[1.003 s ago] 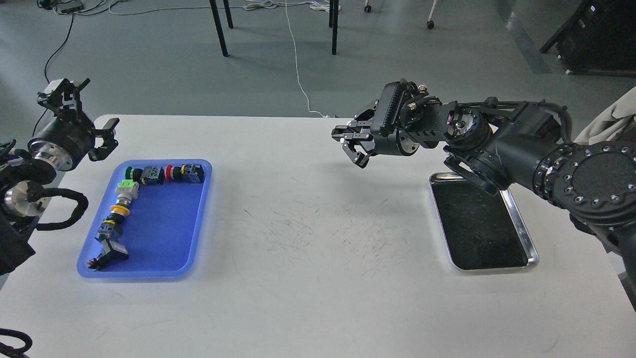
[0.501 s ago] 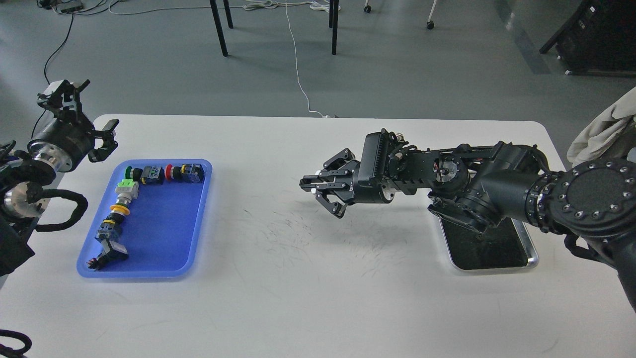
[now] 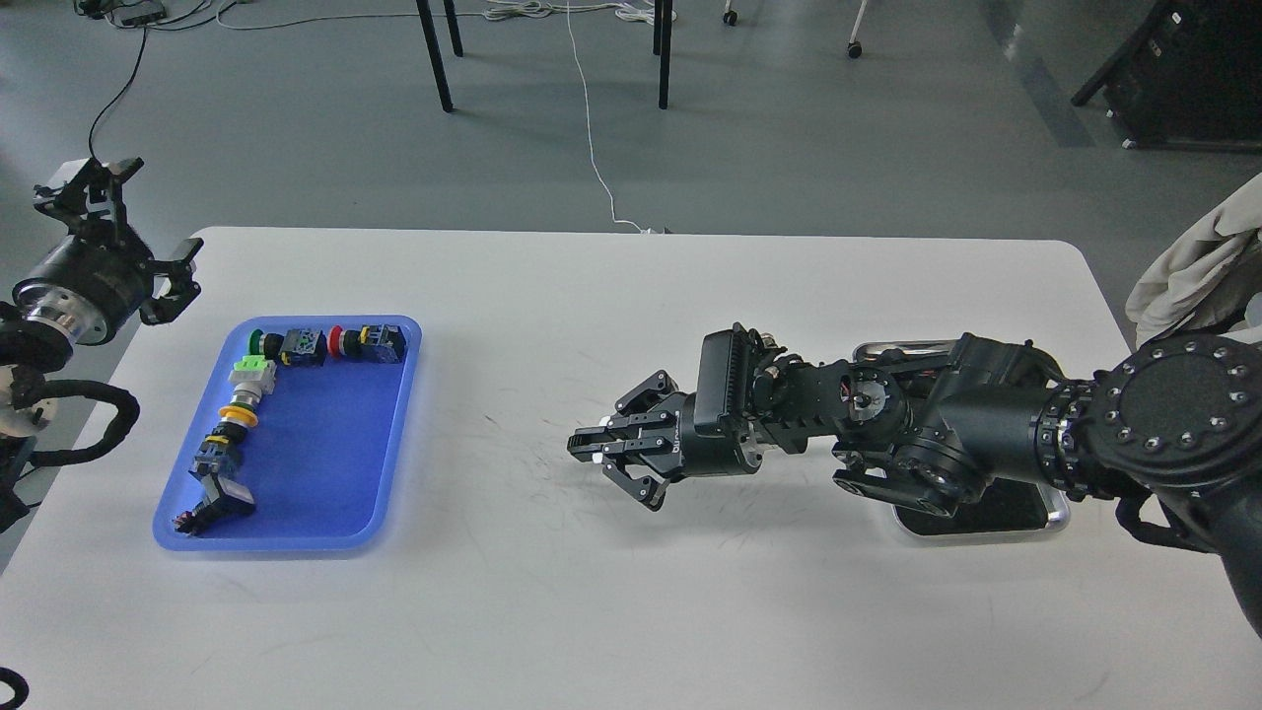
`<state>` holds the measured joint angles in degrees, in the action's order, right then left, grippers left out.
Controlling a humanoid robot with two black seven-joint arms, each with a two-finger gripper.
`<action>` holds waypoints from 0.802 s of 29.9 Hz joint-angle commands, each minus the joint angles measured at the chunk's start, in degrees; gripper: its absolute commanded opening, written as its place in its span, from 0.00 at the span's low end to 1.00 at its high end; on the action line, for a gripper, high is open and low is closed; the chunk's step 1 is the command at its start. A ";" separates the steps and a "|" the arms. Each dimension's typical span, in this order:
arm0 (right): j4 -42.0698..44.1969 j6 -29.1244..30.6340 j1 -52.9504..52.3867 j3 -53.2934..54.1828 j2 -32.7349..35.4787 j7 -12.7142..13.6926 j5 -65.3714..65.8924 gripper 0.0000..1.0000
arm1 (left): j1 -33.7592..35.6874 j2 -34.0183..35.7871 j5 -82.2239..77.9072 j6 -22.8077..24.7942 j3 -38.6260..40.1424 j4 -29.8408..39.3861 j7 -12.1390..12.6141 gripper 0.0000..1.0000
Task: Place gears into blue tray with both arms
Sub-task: 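Carry the black part with the right gripper to the table centre and release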
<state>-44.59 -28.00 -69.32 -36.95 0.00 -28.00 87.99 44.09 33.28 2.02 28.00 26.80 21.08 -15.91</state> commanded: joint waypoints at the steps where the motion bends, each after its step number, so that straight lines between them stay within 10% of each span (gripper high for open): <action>1: -0.41 0.00 0.33 -0.05 0.00 0.00 0.87 0.01 | -0.23 0.56 0.00 0.00 0.01 0.63 0.00 0.98; 14: -0.14 0.00 2.88 -0.05 0.00 0.00 1.13 0.04 | -0.84 2.32 0.00 0.00 0.01 1.86 0.00 0.98; 24: -0.14 0.00 2.88 -0.05 0.00 0.00 1.04 0.36 | -1.11 3.10 0.09 0.00 0.09 2.82 -0.09 0.98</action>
<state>-44.64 -28.00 -66.45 -36.96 0.00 -28.00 89.09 43.05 36.07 2.02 28.00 26.89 23.42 -15.91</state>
